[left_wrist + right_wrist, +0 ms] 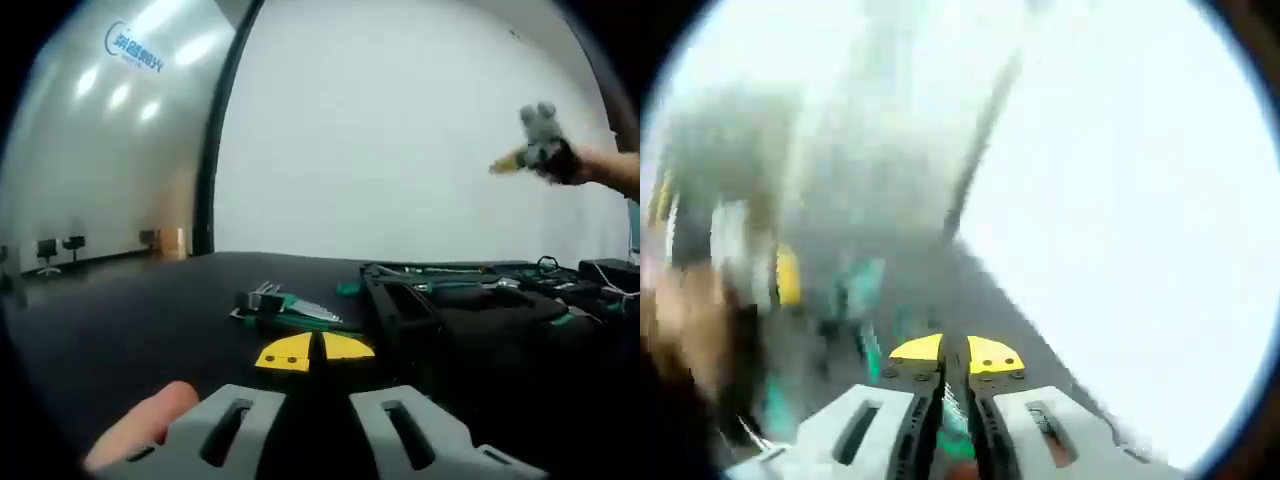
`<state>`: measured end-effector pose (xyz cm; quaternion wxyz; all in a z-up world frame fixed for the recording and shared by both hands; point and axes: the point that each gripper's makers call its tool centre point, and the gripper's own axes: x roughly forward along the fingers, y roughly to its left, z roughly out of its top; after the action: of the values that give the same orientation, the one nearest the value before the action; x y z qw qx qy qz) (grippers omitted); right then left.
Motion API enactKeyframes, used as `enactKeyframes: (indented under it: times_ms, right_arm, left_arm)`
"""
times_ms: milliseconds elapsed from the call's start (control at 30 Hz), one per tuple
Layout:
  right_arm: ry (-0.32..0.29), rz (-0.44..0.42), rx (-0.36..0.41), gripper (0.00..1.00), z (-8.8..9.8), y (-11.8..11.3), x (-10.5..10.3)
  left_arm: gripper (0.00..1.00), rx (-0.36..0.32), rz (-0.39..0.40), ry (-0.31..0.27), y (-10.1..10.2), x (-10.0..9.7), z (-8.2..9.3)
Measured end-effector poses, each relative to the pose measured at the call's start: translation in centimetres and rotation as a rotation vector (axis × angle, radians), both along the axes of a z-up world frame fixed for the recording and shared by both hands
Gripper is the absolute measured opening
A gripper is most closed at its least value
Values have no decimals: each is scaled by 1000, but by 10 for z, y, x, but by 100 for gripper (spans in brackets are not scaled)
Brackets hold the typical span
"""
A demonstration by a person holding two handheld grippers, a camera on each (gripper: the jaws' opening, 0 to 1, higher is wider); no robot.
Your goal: Pick up the tools and put them into their designated positions in the toolbox.
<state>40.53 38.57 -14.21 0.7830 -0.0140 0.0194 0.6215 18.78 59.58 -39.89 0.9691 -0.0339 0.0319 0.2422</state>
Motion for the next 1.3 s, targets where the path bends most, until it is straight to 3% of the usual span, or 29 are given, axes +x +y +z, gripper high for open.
enactKeyframes:
  times_ms: [67,133,200,267,333,400,533,567,633,700,733,767,800,833,900,1000,1133,1300]
  right_arm:
    - [44,-21,186,6,33,-37,-30]
    - [115,-79,293,6,38,-71,-51]
    - [98,-93,298,6,26,-92,-66]
    - [43,-192,340,6,7,-122,-64]
    - [49,-232,345,6,-30,-150,-63]
    - [-25,-297,354,6,-63,-174,-52]
    - [-256,-432,233,6,-125,-197,-30]
    - [-290,-462,211,6,-131,-201,-30]
    - [-485,-476,178,6,-129,-202,-41]
    - [-628,-495,137,7,-140,-199,-48]
    - [-643,-497,96,8,-154,-195,-49]
    - [-702,-525,-10,7,-166,-193,-49]
    - [-796,-498,-78,8,-165,-183,-54]
    - [-810,-497,-20,8,-161,-178,-61]
    - [-885,-480,-47,8,-161,-172,-66]
    - [-810,-505,-78,12,-168,-181,-55]
    - [-761,-557,-14,13,-156,-196,-48]
    - [-728,-594,-1,13,-154,-205,-40]
  left_arm:
    - [5,-6,3,1,-1,0,0]
    - [5,-17,4,0,-3,-1,0]
    - [5,-25,5,-2,-5,-2,0]
    - [5,-30,7,-5,-7,-3,0]
    - [5,-38,3,-9,-6,-3,-1]
    - [5,-48,-1,-11,-4,-3,-1]
    - [5,-63,-13,-21,-6,-4,0]
    - [5,-68,-16,-24,-6,-4,0]
    - [5,-76,-17,-29,-6,-5,0]
    - [6,-78,-11,-32,-5,-5,0]
    - [6,-77,-8,-33,-4,-5,0]
    - [6,-74,-7,-33,-4,-5,0]
    - [6,-73,-6,-33,-3,-5,0]
    - [6,-72,-4,-33,-3,-5,0]
    - [6,-75,-4,-33,1,-4,0]
    - [6,-87,-9,-33,2,-2,-1]
    - [6,-99,-5,-33,-4,-4,-2]
    - [6,-117,-14,-33,-8,-3,-3]
